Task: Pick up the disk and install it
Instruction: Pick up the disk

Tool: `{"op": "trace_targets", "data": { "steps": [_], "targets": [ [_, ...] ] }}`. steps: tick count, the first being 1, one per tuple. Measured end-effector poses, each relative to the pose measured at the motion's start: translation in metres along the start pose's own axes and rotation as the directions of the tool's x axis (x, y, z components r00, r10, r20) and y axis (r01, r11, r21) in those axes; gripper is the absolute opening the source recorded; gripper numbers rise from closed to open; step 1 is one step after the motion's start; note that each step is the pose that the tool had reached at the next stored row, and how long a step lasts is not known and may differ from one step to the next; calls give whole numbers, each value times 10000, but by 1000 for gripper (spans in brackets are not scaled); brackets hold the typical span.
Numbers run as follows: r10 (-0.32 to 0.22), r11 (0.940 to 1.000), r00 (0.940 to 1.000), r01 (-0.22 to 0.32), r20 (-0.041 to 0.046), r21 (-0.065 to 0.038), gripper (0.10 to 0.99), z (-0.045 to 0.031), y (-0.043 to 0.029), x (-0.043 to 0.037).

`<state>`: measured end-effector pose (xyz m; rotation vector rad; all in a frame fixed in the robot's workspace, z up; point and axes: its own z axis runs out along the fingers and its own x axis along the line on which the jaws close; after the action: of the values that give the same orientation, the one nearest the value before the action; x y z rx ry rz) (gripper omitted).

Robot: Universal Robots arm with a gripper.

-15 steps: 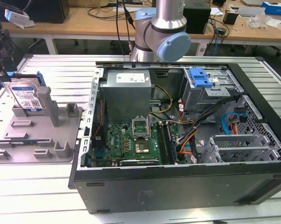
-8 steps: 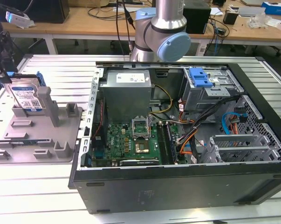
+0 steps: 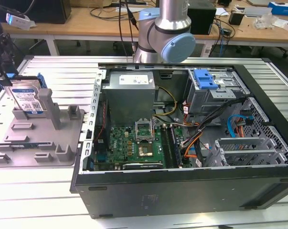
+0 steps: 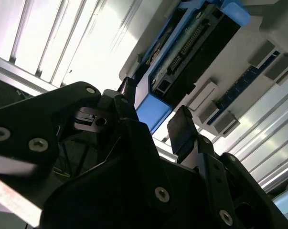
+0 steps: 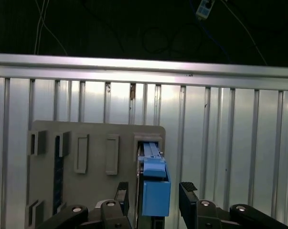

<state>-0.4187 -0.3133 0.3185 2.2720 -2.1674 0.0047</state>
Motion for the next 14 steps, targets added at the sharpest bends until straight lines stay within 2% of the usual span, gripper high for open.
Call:
{"op": "trace_targets", "data": {
  "steps": [8,9,14],
  "targets": [
    [0,10000,10000,0,0,-1,529,56,0,0],
    [0,10000,10000,0,0,-2,459,61,0,0],
    [0,10000,10000,0,0,-1,459,93,0,0]
  ]
}}
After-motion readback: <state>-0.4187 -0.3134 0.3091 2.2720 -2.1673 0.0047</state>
